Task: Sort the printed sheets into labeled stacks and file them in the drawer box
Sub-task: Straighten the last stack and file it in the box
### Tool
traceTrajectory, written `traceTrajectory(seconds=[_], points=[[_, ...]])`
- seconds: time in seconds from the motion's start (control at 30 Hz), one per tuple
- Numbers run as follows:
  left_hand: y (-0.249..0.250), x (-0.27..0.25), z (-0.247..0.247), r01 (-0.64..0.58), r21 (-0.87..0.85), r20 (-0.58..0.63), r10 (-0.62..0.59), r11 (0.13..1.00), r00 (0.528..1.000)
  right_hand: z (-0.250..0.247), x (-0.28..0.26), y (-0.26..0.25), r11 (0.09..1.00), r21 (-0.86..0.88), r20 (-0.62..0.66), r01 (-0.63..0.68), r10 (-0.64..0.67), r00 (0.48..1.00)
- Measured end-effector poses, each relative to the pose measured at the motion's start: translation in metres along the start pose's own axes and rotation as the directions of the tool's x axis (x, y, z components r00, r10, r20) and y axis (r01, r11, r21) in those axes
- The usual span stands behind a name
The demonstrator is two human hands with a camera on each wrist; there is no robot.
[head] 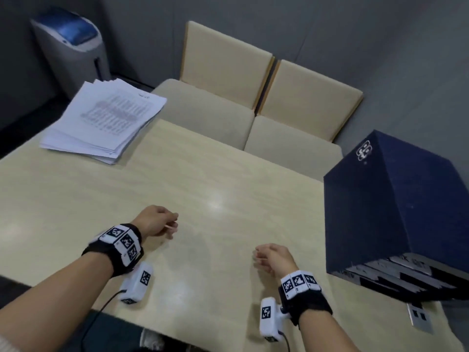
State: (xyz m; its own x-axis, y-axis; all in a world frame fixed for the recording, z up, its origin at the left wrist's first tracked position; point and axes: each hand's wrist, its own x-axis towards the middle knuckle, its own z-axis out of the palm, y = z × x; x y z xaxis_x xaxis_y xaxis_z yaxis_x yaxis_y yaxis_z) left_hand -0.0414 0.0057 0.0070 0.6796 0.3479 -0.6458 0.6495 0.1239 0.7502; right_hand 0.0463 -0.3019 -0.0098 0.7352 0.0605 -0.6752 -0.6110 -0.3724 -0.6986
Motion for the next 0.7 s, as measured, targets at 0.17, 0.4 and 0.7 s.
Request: traceTrajectory(seconds=[0.17,0.4,0.7], points=[[0.005,0.012,-0.084,-0.083,-0.053,-0.169,0.073,0.995,0.983,0.07,0.028,-0.057,0.961,-0.221,0.093,0.165,-0.147,0.985],[0.052,0.08,-0.205,-0.196,0.055,-0.384,0.202,0.979,0.901,0.197,0.055,-0.136,0.9,-0.357,0.273,0.252,-0.158,0.949],[0.113,0.217,-0.353,-0.065,0.5,-0.484,0.341,0.864,0.806,0.359,0.115,-0.216,0.921,-0.334,0.112,0.2,-0.173,0.979]])
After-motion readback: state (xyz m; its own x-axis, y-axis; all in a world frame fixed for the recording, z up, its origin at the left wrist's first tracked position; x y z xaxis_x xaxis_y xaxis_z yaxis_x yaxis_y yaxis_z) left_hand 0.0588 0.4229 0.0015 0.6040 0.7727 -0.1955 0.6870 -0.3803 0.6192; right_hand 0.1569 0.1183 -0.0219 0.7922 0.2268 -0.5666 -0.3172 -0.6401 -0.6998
